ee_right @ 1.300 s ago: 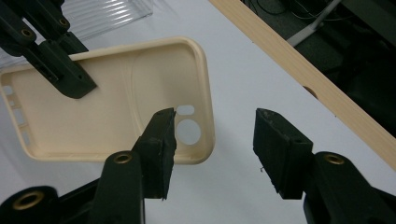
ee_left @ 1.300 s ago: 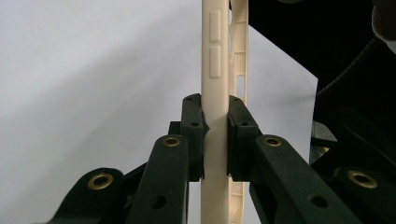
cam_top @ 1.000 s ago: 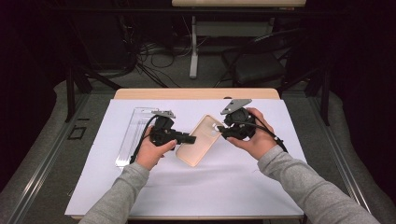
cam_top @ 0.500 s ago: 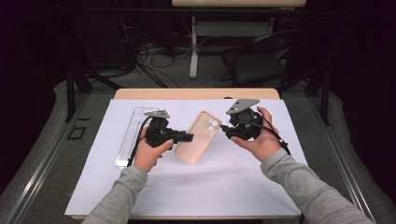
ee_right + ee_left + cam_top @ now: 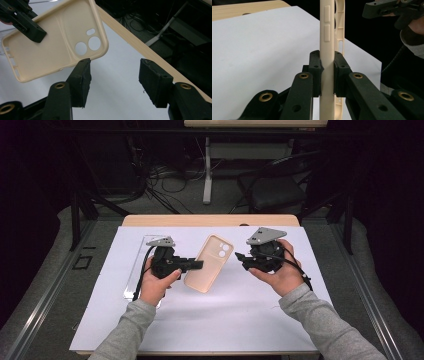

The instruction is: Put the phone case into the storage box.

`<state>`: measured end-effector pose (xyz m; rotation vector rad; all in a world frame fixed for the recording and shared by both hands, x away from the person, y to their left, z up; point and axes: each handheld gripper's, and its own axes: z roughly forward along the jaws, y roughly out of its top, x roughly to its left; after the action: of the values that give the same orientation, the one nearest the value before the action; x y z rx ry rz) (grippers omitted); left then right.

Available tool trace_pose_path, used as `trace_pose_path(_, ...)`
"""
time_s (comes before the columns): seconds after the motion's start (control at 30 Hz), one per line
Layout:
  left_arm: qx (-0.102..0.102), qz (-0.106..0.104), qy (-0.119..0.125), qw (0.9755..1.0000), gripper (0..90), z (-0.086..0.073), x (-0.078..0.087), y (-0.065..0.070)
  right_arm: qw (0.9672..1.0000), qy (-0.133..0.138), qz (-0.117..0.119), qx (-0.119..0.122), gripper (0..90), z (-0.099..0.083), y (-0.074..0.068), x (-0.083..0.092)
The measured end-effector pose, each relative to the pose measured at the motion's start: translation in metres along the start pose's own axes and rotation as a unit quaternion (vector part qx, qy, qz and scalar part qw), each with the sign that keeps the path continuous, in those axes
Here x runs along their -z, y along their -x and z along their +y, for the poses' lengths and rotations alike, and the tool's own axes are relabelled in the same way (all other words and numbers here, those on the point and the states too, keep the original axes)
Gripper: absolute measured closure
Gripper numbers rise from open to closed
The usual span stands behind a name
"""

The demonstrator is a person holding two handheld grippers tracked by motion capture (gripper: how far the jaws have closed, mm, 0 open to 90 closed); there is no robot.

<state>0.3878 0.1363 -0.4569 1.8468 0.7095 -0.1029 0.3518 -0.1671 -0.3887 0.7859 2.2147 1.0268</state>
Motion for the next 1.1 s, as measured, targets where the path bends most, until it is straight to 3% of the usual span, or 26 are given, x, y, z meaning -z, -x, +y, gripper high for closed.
trace_pose_path(0.33,-0.003,0.004,0.013,0.9999,80.5,-0.003,0.005,0.000,0.9991,0.009,0.012,-0.040,37.6,-0.007,-0.003,-0.001)
trace_pose_path(0.53,-0.006,0.001,0.018,0.9998,80.6,-0.004,0.004,0.001,0.9987,0.010,0.007,-0.049,35.3,-0.009,-0.004,-0.006)
trace_pose_path(0.93,-0.007,0.007,0.037,0.9993,80.5,-0.009,0.008,0.000,0.9948,0.034,0.017,-0.095,31.4,-0.018,0.001,-0.010)
trace_pose_path(1.1,-0.004,0.011,0.049,0.9987,80.5,-0.009,0.010,0.000,0.9940,0.039,0.012,-0.102,30.1,-0.021,0.002,-0.012)
